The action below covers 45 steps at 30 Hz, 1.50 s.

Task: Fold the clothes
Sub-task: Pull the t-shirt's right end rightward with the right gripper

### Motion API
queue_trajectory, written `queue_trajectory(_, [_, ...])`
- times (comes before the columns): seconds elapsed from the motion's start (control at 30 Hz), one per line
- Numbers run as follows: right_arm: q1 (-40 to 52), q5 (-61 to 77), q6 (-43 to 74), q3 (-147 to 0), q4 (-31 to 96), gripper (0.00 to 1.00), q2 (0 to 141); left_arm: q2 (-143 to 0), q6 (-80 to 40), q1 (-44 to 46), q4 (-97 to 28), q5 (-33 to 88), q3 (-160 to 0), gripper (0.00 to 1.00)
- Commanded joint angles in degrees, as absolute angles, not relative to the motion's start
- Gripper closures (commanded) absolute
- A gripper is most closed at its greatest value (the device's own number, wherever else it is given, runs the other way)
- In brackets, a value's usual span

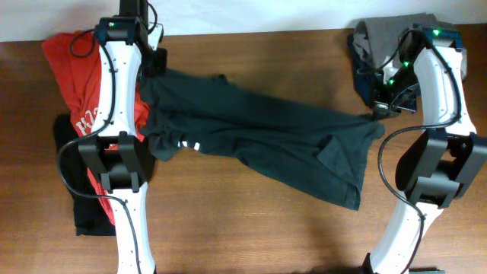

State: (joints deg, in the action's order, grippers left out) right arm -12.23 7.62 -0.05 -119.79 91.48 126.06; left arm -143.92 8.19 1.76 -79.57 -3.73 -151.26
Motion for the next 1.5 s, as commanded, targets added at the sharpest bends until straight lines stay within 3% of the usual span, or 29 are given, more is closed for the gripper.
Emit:
queue_trajectory(0.0, [-12.0,7.3,-1.3,-120.1,93.7,0.96,125.9,-143.7,10.7,1.3,-83.2,-5.9,-152.4,0.99])
queue_trajectory(0.2, [-12.0,7.3,-1.3,-115.9,93.1,0.96,123.9,-143.7,10.9,0.9,-89.4,-9.3,-152.4,0.99])
queue_trajectory(0.47, [-12.1,7.8,-1.1,-94.8,82.3,0.96,118.3,-143.7,10.9,-1.3,-96.7,-9.3,-152.2,0.99])
queue_trajectory(0.63, [-12.1,8.9,-1.1,-89.9,79.2,0.96,118.1,-143.7,10.9,-1.2,-96.7,-8.9,-151.9,1.0])
queue_trajectory(0.7, [-12.1,9.5,-1.1,-89.9,79.2,0.96,118.1,-143.7,10.9,-1.2,-96.7,-8.6,-151.9,0.87])
queue_trajectory(0.8, [-12.1,10.2,-1.1,-89.9,79.2,0.95,118.0,-143.7,10.9,-1.2,-96.7,-8.6,-151.9,0.46])
queue_trajectory(0.87, [-12.1,10.4,-1.1,-89.9,79.2,0.89,118.0,-143.7,10.9,-1.2,-96.7,-8.6,-151.9,0.35])
queue_trajectory(1.1, [-12.1,11.0,-1.1,-90.0,78.7,0.72,117.9,-143.7,10.8,-1.8,-96.4,-9.1,-152.3,0.25])
queue_trajectory(1.17, [-12.1,11.0,-1.3,-89.9,78.5,0.59,117.8,-143.7,10.8,-2.4,-96.3,-9.0,-153.4,0.21])
queue_trajectory(1.23, [-12.1,11.0,-1.3,-89.4,77.1,0.37,117.8,-143.7,9.9,-3.0,-96.1,-9.1,-154.8,0.18])
queue_trajectory(1.3, [-12.0,11.0,-1.3,-88.3,75.8,0.31,117.8,-143.7,9.0,-3.7,-95.6,-8.9,-156.1,0.16])
queue_trajectory(1.47, [-12.0,11.0,-1.2,-83.9,72.2,0.29,117.8,-143.7,7.3,-5.1,-94.0,-8.6,-159.8,0.13])
